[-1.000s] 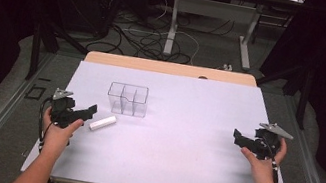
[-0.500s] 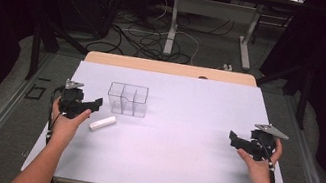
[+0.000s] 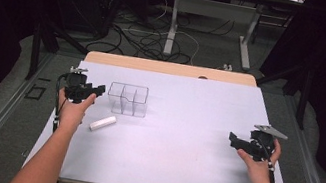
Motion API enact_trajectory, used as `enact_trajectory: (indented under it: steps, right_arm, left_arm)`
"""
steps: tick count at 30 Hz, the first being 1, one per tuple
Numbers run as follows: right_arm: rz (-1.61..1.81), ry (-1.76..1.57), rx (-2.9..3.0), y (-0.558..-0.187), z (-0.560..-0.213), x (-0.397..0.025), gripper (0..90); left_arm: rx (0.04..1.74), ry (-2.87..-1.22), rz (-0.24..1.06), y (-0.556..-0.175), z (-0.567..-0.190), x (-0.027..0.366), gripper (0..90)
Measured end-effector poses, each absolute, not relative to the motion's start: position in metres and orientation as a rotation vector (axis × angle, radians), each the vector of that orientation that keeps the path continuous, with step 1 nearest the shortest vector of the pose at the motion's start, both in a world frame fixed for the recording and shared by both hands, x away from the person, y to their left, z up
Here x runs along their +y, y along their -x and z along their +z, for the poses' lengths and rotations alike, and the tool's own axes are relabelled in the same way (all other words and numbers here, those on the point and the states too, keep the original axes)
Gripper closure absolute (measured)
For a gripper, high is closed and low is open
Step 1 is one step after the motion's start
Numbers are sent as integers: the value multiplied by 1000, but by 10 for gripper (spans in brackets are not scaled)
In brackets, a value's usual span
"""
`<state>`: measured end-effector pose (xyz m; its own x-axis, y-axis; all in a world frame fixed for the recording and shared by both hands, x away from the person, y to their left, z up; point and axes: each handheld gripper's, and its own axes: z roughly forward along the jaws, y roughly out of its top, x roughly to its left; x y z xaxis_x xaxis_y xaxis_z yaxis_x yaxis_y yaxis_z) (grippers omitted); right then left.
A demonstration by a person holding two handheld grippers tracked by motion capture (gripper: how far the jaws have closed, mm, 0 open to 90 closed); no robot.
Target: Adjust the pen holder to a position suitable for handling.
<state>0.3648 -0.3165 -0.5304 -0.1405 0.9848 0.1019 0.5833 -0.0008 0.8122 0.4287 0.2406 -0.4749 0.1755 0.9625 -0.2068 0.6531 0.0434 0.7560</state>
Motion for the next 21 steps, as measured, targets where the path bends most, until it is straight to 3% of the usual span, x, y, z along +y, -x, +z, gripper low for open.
enact_trajectory:
  steps: [9,21]
  right_arm:
    - [1023,-1640,1773,-366,-532,-317,0]
    - [1035,-1660,1783,-366,-534,-318,7]
  left_arm:
    - [1627,-1713,422,-446,-469,233,586]
    - [1651,-1788,426,-452,-476,217,709]
